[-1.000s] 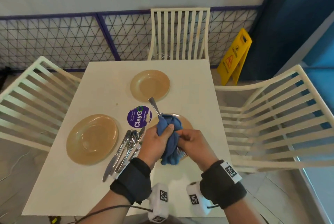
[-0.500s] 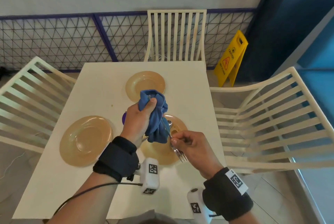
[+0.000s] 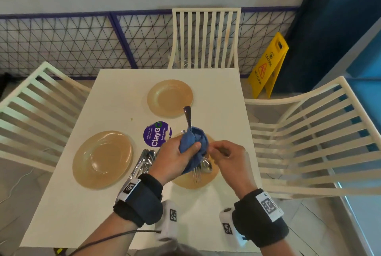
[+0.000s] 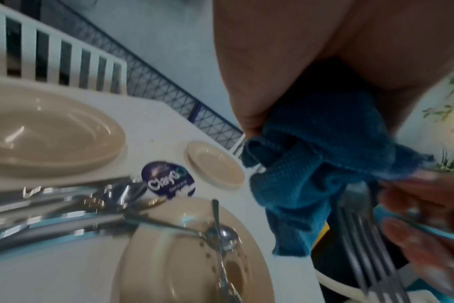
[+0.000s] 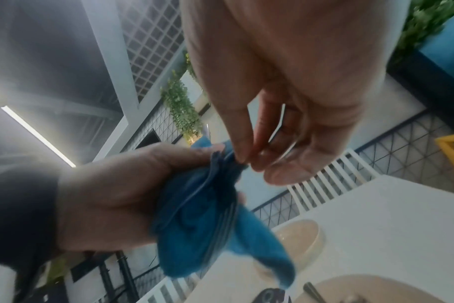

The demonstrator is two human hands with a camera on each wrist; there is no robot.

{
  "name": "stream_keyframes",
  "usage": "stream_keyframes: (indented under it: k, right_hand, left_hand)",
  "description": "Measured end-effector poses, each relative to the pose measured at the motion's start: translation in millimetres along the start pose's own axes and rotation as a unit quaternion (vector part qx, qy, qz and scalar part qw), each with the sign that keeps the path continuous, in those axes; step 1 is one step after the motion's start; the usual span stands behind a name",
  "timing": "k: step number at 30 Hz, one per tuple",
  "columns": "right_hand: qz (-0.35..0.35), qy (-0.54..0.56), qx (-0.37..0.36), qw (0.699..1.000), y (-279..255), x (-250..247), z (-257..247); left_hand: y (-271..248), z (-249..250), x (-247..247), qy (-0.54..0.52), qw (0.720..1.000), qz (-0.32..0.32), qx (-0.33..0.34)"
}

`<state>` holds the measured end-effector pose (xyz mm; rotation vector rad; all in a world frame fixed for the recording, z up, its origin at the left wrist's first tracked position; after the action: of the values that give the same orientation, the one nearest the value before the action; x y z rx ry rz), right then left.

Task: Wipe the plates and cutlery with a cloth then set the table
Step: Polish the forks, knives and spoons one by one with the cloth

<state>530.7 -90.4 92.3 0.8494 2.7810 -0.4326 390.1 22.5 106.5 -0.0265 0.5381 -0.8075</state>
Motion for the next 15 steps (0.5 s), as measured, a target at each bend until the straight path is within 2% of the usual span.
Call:
stream_keyframes:
  k: [2,5,8,11,15]
  right_hand:
    - [0.011,0.029,-0.018,0.999,6,-1,-13]
    - [-0.050,0.048,-0.031,0.997,14,20,-31]
    - [-0.049,0.076,-0.029,0.996,21,32,-39]
    - [-0.032,0.171,-0.021,0.985,30,29,-45]
    - [-0.014,0.247,-0.009,0.969,43,27,-48]
  left_hand:
    - [0,-1,-3,0.066,0.997,-0.042,0.016]
    - [-3,-2,-4,0.125,0.987,-0.095,0.028]
    - [-4,0,-7,0.137,0.984,-0.109,0.020]
    - [-7,-1,-19,0.072,0.993,-0.095,0.008]
    - [-19,-18,-21,-0.059,0.979,-0.187,-0.051]
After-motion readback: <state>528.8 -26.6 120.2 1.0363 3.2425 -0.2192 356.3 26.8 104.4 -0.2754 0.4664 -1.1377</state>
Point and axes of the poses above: each hand's wrist, its own y-axis towards the middle knuckle, its own x-axis out of the palm, z = x × y, the point moved 5 cm from there along y, towards the middle knuckle, and after that the axes turned 4 degrees about -z, right-handed, at the moved point
